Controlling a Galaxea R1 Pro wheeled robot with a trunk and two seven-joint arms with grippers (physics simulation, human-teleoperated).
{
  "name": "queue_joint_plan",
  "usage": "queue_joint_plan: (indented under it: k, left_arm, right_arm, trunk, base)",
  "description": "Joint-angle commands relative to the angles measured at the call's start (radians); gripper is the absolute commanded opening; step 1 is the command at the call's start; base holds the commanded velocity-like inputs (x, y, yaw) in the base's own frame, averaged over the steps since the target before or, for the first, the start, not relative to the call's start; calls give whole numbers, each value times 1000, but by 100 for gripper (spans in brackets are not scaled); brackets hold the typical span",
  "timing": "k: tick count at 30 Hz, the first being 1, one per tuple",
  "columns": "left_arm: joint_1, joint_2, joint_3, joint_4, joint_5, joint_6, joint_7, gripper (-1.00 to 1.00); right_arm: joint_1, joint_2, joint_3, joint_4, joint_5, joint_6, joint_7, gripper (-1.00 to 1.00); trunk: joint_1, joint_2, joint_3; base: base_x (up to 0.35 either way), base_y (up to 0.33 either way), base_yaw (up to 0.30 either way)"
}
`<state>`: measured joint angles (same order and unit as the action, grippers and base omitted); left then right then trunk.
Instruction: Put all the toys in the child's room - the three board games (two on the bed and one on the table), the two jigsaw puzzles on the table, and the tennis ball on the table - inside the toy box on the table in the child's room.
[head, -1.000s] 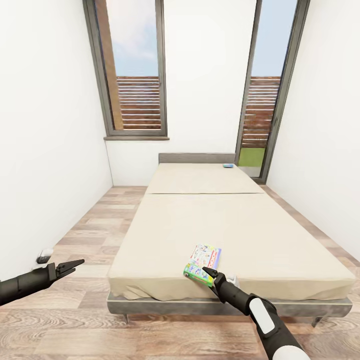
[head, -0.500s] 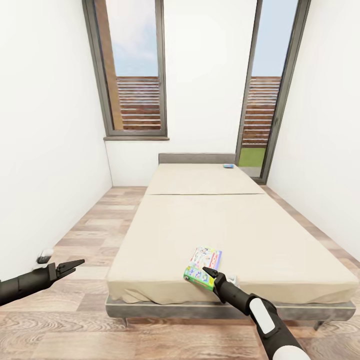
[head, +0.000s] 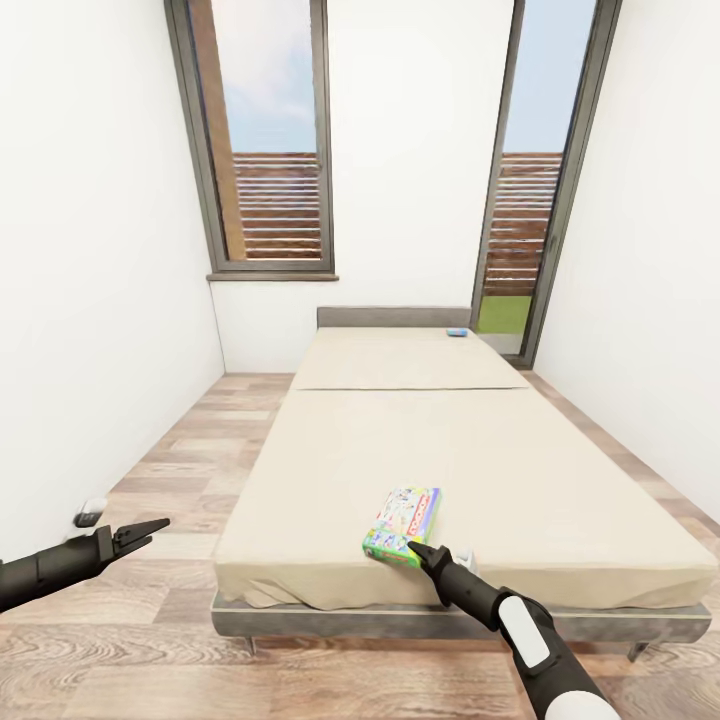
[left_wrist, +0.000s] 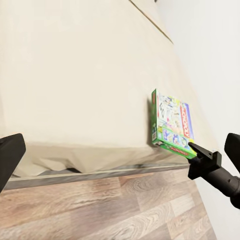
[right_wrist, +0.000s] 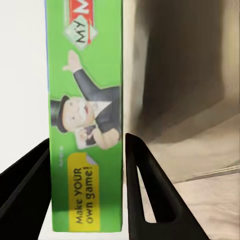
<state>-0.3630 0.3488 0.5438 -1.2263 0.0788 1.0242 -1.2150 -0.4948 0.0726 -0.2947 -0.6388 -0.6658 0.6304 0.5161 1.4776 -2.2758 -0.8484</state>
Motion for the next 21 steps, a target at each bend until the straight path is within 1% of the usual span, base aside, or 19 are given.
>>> queue_joint_plan:
  k: [1,21]
  left_arm:
    - [-1,0,1,0,2,8,-1,100]
    - [-1,1,1,1,3,11,-1,100]
  right_arm:
    - [-1,1,-6,0,-2,8,1,-100]
    - [-1,2,-6,-1,-3,8,2,-100]
  trunk:
    - [-4,7,2]
    - [-81,147,65]
  base:
    - [0,0,0]
    - [0,0,0]
